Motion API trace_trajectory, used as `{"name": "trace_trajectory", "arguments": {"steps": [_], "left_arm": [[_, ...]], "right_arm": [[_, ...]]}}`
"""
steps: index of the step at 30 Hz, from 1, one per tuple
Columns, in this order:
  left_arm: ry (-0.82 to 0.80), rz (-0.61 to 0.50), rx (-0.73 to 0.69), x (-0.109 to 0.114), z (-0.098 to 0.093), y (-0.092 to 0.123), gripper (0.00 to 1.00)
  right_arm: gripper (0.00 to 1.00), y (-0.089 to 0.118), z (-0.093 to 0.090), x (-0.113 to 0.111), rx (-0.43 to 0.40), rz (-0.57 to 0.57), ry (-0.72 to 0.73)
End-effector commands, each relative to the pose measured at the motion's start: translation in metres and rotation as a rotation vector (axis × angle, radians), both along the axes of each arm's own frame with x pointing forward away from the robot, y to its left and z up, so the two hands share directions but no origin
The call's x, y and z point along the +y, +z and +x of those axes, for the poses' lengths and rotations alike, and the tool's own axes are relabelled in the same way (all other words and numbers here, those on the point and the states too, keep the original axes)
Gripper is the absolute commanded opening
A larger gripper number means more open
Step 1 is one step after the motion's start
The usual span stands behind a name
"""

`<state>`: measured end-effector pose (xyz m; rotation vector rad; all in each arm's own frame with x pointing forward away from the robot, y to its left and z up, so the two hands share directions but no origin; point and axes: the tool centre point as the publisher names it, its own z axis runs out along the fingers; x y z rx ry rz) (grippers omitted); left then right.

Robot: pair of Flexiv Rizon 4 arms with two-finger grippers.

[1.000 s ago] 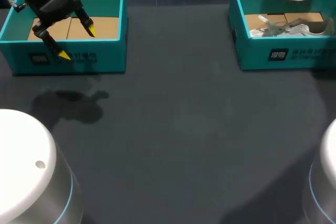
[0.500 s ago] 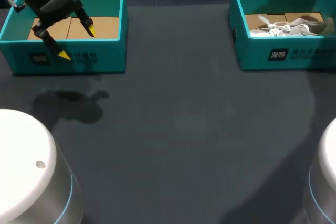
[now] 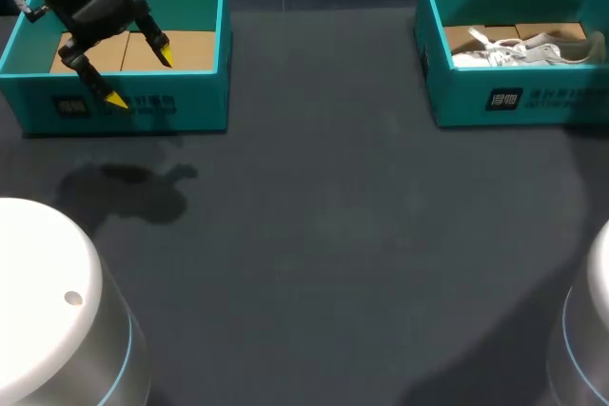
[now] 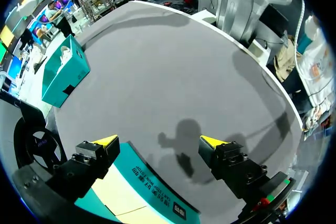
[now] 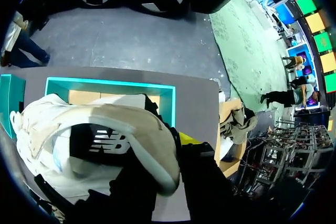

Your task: Take the shoe out of the shoebox, open the shoe tongue, remove and reinsert the insole, then place the shoe into the shoebox

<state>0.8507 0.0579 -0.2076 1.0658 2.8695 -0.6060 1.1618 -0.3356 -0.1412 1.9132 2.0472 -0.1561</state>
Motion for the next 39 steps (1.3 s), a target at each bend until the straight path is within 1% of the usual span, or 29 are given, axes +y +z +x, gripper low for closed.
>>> {"name": "trace_trajectory", "arguments": {"steps": [1,2,3,5,7,8,10,13,17,18,20,21,33,36,39], "left_arm": [[-0.001,0.002,0.000,0.000,0.000,0.000,1.00],[-0.001,0.002,0.000,0.000,0.000,0.000,1.00],[-0.001,0.002,0.000,0.000,0.000,0.000,1.00],[-0.001,0.002,0.000,0.000,0.000,0.000,1.00],[-0.001,0.002,0.000,0.000,0.000,0.000,1.00],[-0.001,0.002,0.000,0.000,0.000,0.000,1.00],[-0.001,0.002,0.000,0.000,0.000,0.000,1.00],[-0.001,0.002,0.000,0.000,0.000,0.000,1.00],[-0.001,0.002,0.000,0.000,0.000,0.000,1.00],[-0.001,0.002,0.000,0.000,0.000,0.000,1.00],[-0.001,0.002,0.000,0.000,0.000,0.000,1.00],[-0.001,0.002,0.000,0.000,0.000,0.000,1.00],[-0.001,0.002,0.000,0.000,0.000,0.000,1.00],[-0.001,0.002,0.000,0.000,0.000,0.000,1.00],[-0.001,0.002,0.000,0.000,0.000,0.000,1.00]], "right_arm": [[0.00,0.001,-0.006,0.001,-0.025,0.001,0.007],[0.00,0.001,-0.006,0.001,-0.025,0.001,0.007],[0.00,-0.006,-0.006,0.000,-0.044,0.007,-0.011],[0.00,-0.021,-0.005,0.001,-0.055,0.000,-0.053],[0.00,-0.036,-0.005,0.003,-0.052,0.015,-0.066],[0.00,-0.042,-0.005,0.003,-0.054,0.004,-0.084],[0.00,-0.050,-0.006,0.003,-0.052,0.020,-0.094],[0.00,-0.060,-0.005,0.001,-0.058,0.009,-0.114],[0.00,-0.066,-0.006,-0.001,-0.076,-0.004,-0.122],[0.00,-0.067,-0.007,-0.001,-0.092,-0.006,-0.122],[0.00,-0.072,-0.010,-0.002,-0.099,-0.026,-0.138],[0.00,-0.074,-0.013,-0.003,-0.105,-0.012,-0.160],[0.00,-0.074,-0.013,-0.003,-0.105,-0.012,-0.160],[0.00,-0.087,-0.010,-0.004,-0.095,0.001,-0.184],[0.00,-0.095,-0.010,-0.002,-0.093,0.001,-0.209]]}}
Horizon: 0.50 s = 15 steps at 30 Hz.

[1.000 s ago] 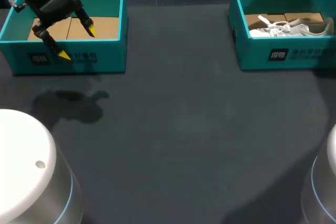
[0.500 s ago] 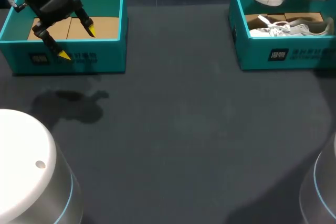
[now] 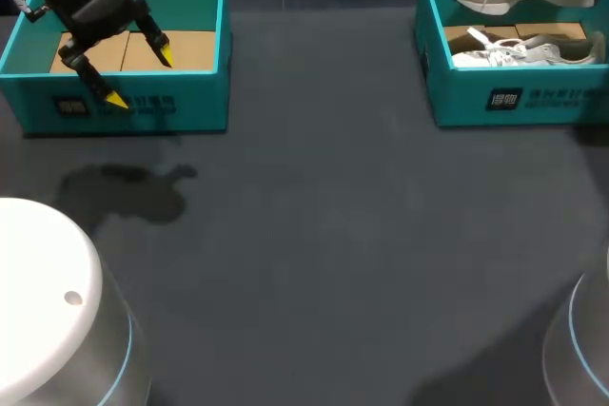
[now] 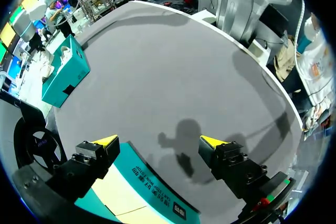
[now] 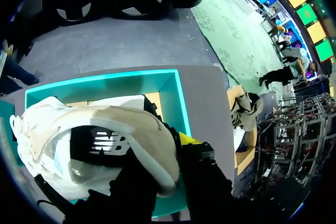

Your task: Take the shoe out of the shoebox, open the shoe tongue, remove and reinsert the insole, then place the shoe into the shoebox

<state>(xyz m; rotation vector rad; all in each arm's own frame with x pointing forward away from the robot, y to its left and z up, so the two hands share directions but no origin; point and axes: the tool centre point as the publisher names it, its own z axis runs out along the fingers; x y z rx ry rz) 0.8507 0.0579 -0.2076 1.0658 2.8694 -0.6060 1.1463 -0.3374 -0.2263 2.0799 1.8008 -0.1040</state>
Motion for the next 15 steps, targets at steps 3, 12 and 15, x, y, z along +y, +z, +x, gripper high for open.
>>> {"name": "trace_trajectory", "arguments": {"steps": [3,12,15], "left_arm": [[-0.001,0.002,0.000,0.000,0.000,0.000,1.00],[-0.001,0.002,0.000,0.000,0.000,0.000,1.00],[-0.001,0.002,0.000,0.000,0.000,0.000,1.00]], "right_arm": [[0.00,-0.015,0.005,0.001,0.006,-0.003,-0.029],[0.00,-0.029,0.002,0.005,0.009,-0.030,-0.068],[0.00,-0.034,0.000,0.003,0.015,-0.030,-0.073]]}}
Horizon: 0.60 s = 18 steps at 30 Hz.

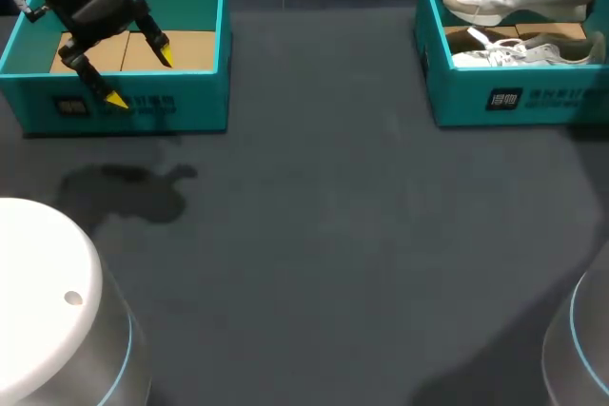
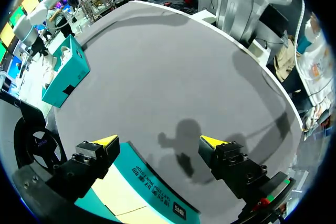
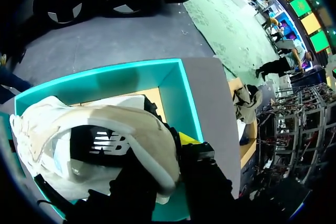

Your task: Take the shoe out of the shoebox, open the shoe tongue, remove and reinsert the insole, then place the shoe into the shoebox

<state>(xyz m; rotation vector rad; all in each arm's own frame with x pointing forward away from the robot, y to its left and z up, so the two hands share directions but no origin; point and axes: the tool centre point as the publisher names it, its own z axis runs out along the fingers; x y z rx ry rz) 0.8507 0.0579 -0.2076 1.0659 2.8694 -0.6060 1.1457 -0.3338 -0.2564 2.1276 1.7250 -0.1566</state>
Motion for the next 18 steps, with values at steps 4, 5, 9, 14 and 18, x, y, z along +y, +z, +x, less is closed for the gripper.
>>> {"name": "trace_trajectory", "arguments": {"steps": [4,5,9,14,18], "left_arm": [[-0.001,0.002,0.000,0.000,0.000,0.000,1.00],[-0.001,0.002,0.000,0.000,0.000,0.000,1.00],[-0.001,0.002,0.000,0.000,0.000,0.000,1.00],[-0.001,0.002,0.000,0.000,0.000,0.000,1.00],[-0.001,0.002,0.000,0.000,0.000,0.000,1.00]], "right_arm": [[0.00,-0.010,0.000,-0.003,0.012,-0.007,-0.015],[0.00,-0.011,0.000,-0.003,0.014,-0.011,-0.017],[0.00,-0.020,0.000,-0.003,0.024,-0.020,-0.023],[0.00,-0.027,0.006,0.003,0.034,-0.049,-0.025],[0.00,-0.035,0.012,0.006,0.043,-0.064,-0.024]]}}
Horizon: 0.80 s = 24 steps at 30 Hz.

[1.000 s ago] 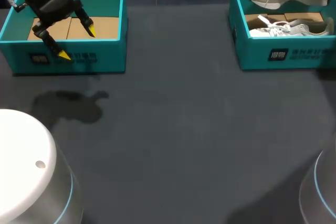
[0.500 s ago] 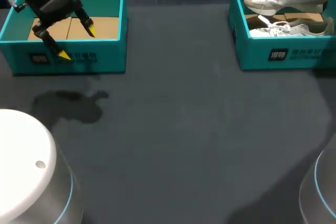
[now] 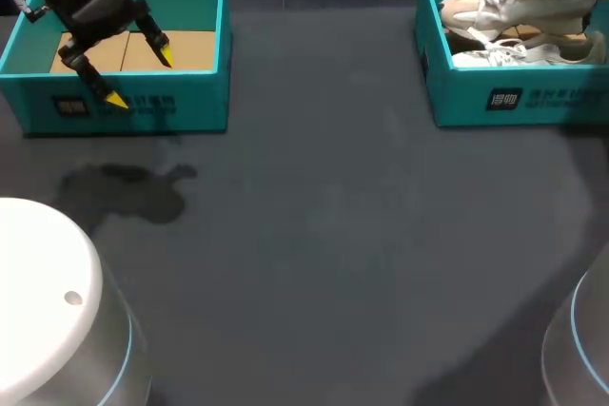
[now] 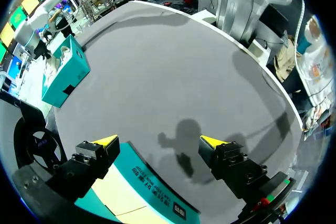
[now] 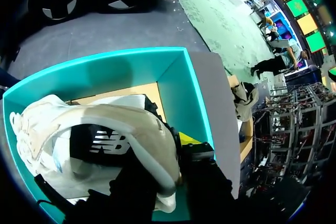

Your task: Take the shoe out of the shoebox, open the shoe tongue, remove and reinsert the insole, then place the shoe into the shoebox

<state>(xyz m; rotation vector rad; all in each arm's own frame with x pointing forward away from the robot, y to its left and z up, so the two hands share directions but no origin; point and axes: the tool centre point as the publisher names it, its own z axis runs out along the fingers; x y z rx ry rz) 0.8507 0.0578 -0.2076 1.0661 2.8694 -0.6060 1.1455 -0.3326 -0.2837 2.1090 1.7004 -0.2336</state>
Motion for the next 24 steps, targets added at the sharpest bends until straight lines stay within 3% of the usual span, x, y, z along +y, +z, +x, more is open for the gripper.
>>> {"name": "trace_trajectory", "arguments": {"steps": [1,24], "left_arm": [[-0.001,0.002,0.000,0.000,0.000,0.000,1.00],[-0.001,0.002,0.000,0.000,0.000,0.000,1.00]], "right_arm": [[0.00,-0.009,0.013,0.005,0.019,-0.010,-0.010],[0.00,-0.045,0.031,-0.015,0.045,-0.020,-0.005]]}}
